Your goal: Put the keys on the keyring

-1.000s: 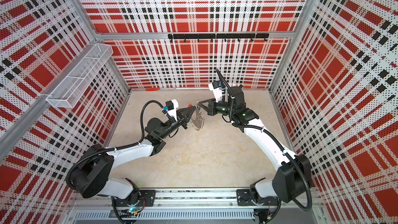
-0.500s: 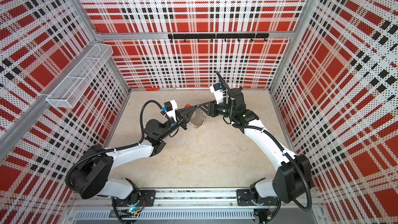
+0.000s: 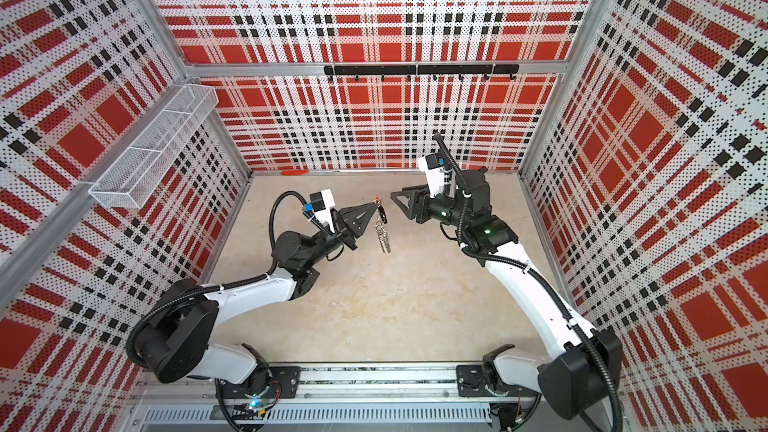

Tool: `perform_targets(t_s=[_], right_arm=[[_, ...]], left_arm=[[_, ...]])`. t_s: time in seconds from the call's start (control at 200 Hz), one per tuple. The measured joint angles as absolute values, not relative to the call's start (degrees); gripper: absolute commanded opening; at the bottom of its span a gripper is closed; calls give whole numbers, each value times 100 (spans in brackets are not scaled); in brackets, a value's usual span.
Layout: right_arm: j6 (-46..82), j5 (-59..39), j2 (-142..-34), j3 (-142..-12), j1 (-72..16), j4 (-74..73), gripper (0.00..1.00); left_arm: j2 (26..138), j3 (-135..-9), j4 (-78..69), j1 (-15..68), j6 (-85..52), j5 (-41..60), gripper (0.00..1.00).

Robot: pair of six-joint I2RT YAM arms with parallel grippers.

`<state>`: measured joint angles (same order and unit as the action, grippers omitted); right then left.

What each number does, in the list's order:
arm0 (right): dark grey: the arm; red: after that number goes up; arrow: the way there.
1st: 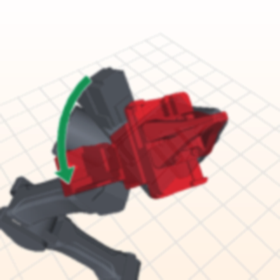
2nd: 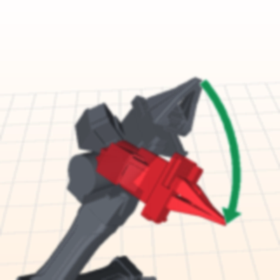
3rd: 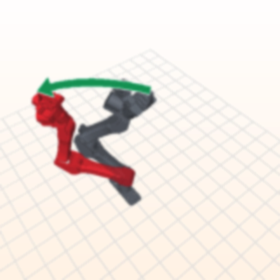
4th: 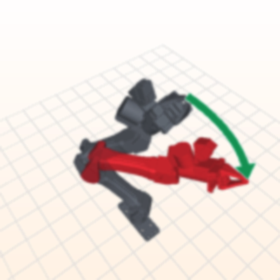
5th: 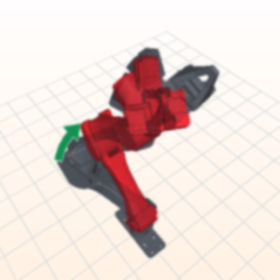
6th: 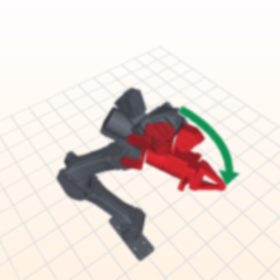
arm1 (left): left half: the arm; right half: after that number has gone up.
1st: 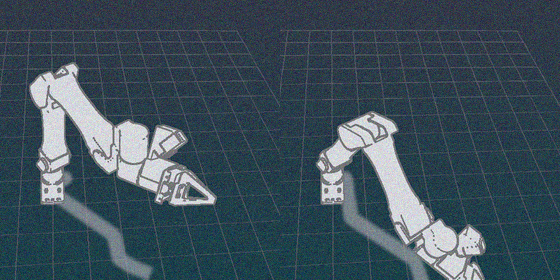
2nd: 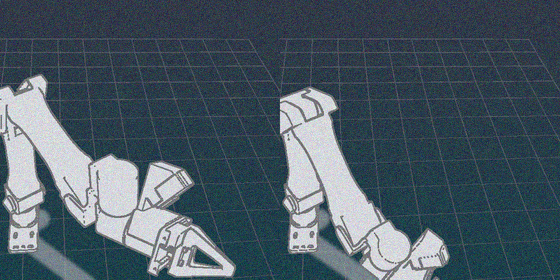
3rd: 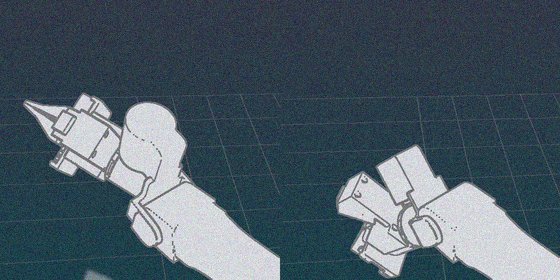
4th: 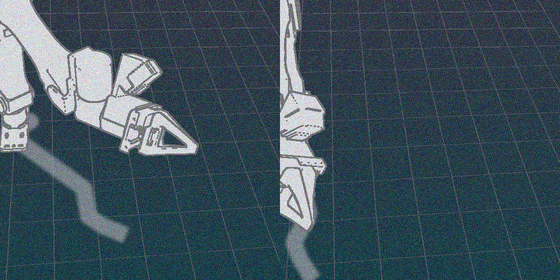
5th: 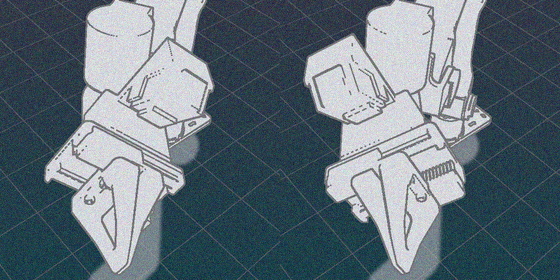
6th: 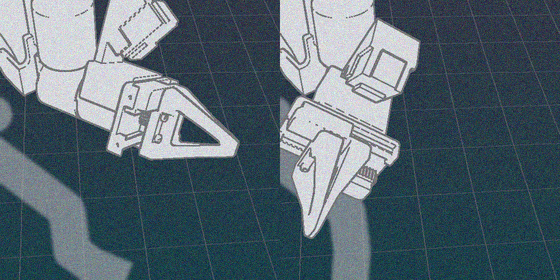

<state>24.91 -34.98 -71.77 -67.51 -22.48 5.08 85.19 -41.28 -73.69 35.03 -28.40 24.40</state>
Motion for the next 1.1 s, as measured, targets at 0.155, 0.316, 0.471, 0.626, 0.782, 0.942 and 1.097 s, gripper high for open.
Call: perform_targets(t_s=[0.155,0.316,0.471,0.626,0.782,0.942,1.097], right_arm=[[2915,-4213,-7306,-6488,-2231,-464,50],[3400,-4762,-7725,-6475,-2233,-1240,43],[3660,-5063,-7909,-6436,-2233,-1688,32],[3951,-5256,-7913,-6206,-2233,-2231,27],[4117,-5367,-7979,-6165,-2235,-2499,25],[4318,-5478,-8062,-6165,-2250,-2827,26],[4445,-5551,-8077,-6165,-2276,-3039,29]], left_arm=[[8715,-4224,-7516,3389,-3334,2596,0],[8884,-4263,-7686,3341,-3734,2711,0],[9030,-4268,-8226,3269,-4257,2799,0],[9061,-4278,-8479,3216,-4525,2821,0],[9096,-4342,-8517,3216,-4630,2821,0],[9096,-4368,-8499,3216,-4630,2779,0],[9096,-4368,-8412,3216,-4615,2668,0]])
